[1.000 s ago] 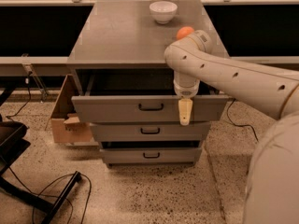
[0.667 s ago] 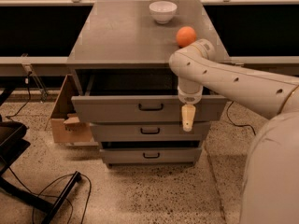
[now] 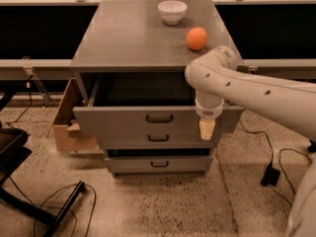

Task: Open top drawer

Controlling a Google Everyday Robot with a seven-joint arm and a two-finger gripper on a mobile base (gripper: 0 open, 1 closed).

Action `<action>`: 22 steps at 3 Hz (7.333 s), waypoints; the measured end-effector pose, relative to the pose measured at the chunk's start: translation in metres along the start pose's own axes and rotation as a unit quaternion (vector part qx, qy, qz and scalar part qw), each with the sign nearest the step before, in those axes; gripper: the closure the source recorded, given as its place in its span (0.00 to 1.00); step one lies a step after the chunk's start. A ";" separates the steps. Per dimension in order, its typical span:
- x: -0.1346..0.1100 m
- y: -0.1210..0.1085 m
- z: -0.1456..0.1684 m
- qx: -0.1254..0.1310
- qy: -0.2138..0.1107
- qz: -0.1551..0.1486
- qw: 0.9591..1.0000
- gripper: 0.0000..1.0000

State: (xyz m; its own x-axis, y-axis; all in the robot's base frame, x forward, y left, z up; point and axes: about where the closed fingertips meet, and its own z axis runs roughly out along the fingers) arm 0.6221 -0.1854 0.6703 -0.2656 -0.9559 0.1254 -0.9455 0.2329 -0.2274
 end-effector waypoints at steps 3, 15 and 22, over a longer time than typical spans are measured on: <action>0.000 -0.001 0.000 0.000 0.000 0.000 1.000 0.34; -0.022 0.029 -0.029 -0.008 -0.074 -0.038 0.996 0.00; 0.018 0.086 -0.025 -0.079 -0.050 0.037 0.995 1.00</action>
Offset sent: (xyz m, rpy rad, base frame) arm 0.0007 -0.0002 0.0006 0.0000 0.0000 0.0000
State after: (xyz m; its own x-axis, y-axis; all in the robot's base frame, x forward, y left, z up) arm 0.5309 -0.1781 0.6768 -0.3224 -0.9465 0.0155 -0.9442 0.3203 -0.0771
